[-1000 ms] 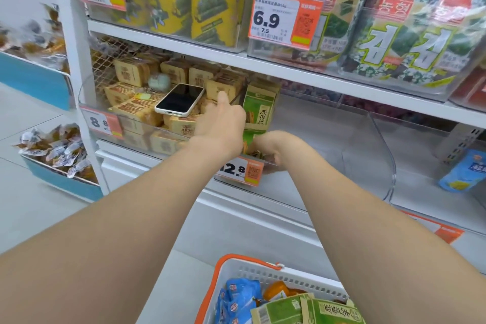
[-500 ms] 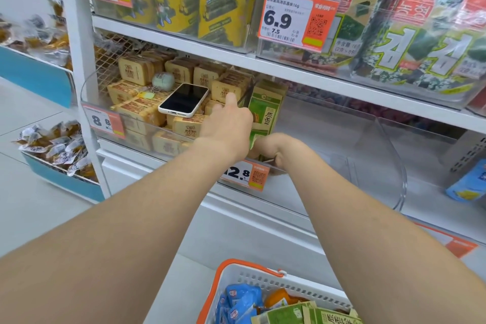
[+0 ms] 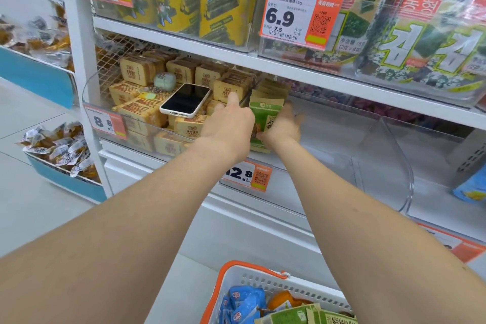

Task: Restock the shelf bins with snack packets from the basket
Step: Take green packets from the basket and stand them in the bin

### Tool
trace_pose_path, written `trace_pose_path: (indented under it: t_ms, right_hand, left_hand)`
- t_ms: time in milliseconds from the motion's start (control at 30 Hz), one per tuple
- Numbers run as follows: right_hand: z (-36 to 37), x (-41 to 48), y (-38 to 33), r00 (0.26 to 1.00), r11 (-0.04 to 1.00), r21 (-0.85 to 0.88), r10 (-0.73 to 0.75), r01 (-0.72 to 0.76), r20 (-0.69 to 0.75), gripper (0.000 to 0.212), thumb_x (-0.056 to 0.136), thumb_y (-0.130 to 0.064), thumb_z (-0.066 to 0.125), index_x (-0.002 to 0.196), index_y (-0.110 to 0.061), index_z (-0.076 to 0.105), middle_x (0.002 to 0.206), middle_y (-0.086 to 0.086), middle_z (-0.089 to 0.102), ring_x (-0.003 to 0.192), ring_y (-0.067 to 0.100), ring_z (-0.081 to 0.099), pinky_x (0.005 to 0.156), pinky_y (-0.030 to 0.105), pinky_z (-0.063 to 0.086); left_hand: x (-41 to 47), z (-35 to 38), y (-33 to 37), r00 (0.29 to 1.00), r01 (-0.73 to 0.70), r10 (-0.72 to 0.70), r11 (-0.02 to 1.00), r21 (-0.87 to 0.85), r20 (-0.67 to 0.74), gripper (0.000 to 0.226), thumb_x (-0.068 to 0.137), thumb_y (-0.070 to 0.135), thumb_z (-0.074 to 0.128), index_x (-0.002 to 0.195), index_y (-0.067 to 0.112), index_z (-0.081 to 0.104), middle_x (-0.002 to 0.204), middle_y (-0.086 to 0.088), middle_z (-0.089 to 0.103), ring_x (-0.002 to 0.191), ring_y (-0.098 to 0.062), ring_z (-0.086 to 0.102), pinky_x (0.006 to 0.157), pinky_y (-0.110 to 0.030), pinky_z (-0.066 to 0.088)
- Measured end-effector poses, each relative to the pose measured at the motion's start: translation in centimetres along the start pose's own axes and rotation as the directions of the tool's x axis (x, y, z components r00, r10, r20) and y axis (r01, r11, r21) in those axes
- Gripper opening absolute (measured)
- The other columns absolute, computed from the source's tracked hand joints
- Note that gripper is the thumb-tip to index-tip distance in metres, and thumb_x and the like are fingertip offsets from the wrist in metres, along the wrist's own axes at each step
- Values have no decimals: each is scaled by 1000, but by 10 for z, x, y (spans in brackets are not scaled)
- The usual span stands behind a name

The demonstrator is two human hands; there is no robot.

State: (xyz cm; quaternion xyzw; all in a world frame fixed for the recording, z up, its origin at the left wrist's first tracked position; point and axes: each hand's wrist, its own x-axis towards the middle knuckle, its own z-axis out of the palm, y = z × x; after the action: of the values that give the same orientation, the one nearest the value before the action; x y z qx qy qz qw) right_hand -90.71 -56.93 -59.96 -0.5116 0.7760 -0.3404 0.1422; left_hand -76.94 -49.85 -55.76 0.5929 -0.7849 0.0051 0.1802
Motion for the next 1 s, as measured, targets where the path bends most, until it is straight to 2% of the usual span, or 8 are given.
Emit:
trace_pose_path:
  t_ms: [100,200,267,333,400,500,667,1000]
  right_hand:
    - [8,2,-2,999,998,44,-37,37,3,97,74,-17,88,145,-21,22,146,15,38,112,38,61,74,34,46]
    - [10,-1,-8,995,951,301,45,-68,84,105,84,-16,74,159,-21,0,143,12,50,118,34,61,90,37,53]
    - [10,0,-10,977,923,354,87,-152,195,89,86,-18,71,159,-17,20,143,14,54,122,33,60,98,41,52]
    - [8,0,-9,952,915,366,60,-172,299,53,81,-22,76,130,-19,57,124,9,67,113,29,64,94,39,54]
    - [9,1,-7,940,868,455,39,-200,338,35,78,-30,78,111,-25,66,113,3,72,108,27,67,98,44,55]
    - [13,4,-6,947,842,497,48,-209,317,50,75,-41,78,120,-23,65,116,3,72,110,29,68,100,50,56]
    - [26,19,-3,888,787,508,106,-350,448,69,58,-42,82,123,-24,67,121,5,73,116,32,68,102,57,53]
    - [30,27,9,904,728,570,162,-381,396,85,41,-57,81,120,-29,66,114,1,75,103,27,73,90,47,59]
  left_hand:
    - [-1,1,1,1000,2,-2,1000,11,-6,23,88,4,73,109,11,68,129,-13,35,101,-30,41,77,-37,42]
    - [-2,2,3,1000,10,-10,1000,27,-5,23,89,5,74,109,11,65,132,-13,34,113,-35,46,78,-37,41]
    - [-2,2,4,1000,16,-16,999,37,-6,24,89,4,74,110,11,65,133,-13,34,115,-35,46,78,-37,41]
    - [-2,3,4,1000,15,-15,999,41,-11,26,88,4,74,112,10,65,134,-13,34,115,-35,45,78,-36,42]
    - [-2,3,4,1000,17,-16,999,41,-15,27,88,4,74,113,10,65,133,-13,34,115,-35,45,78,-36,42]
    - [-2,3,5,1000,16,-16,999,49,-15,27,88,3,73,113,10,65,132,-13,34,115,-35,45,78,-36,42]
    - [-2,2,6,1000,19,-18,998,65,-9,29,89,4,72,116,10,64,132,-13,34,115,-35,46,78,-36,41]
    - [-4,1,8,1000,20,-22,996,87,17,30,91,4,70,119,9,63,134,-14,32,117,-36,44,79,-36,42]
